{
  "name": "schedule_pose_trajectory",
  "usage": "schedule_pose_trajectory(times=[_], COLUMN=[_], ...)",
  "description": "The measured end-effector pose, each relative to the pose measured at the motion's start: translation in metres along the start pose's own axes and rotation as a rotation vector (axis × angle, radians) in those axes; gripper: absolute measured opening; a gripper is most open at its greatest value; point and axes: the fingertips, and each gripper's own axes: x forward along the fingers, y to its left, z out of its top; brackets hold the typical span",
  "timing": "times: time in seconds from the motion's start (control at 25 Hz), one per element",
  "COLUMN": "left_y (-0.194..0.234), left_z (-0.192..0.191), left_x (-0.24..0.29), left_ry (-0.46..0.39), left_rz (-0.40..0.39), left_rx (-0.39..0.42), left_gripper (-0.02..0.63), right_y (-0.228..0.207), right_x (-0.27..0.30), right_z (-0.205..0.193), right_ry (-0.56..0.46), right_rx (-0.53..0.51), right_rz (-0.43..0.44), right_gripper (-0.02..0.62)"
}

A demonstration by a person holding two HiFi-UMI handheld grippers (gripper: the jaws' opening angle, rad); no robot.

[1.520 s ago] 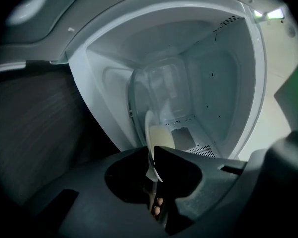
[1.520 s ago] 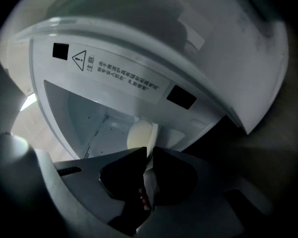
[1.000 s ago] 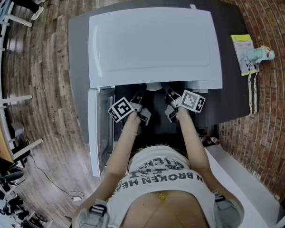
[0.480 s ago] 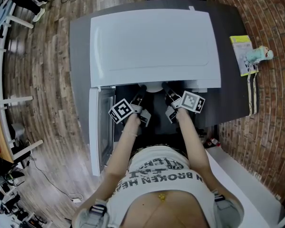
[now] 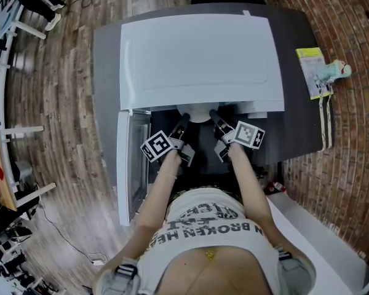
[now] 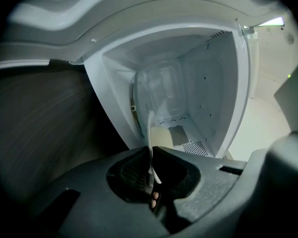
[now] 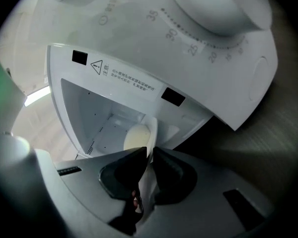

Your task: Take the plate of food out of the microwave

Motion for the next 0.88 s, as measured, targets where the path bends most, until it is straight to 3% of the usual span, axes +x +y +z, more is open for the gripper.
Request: schedule_pose_trajectory(times=[0.88], left_y=[-0.014], left_z=[-0.018], left_x=[-0.04], left_ry=[-0.004], left_rz=[-0.036], left_rx=[0.021], left_gripper=[0.023], right_y=[0.022], right_x=[-0.026], right_z=[-0.028], right_ry=[0.017], right_rx=[-0.058], right_rz=[0.008], right_gripper=[0.041])
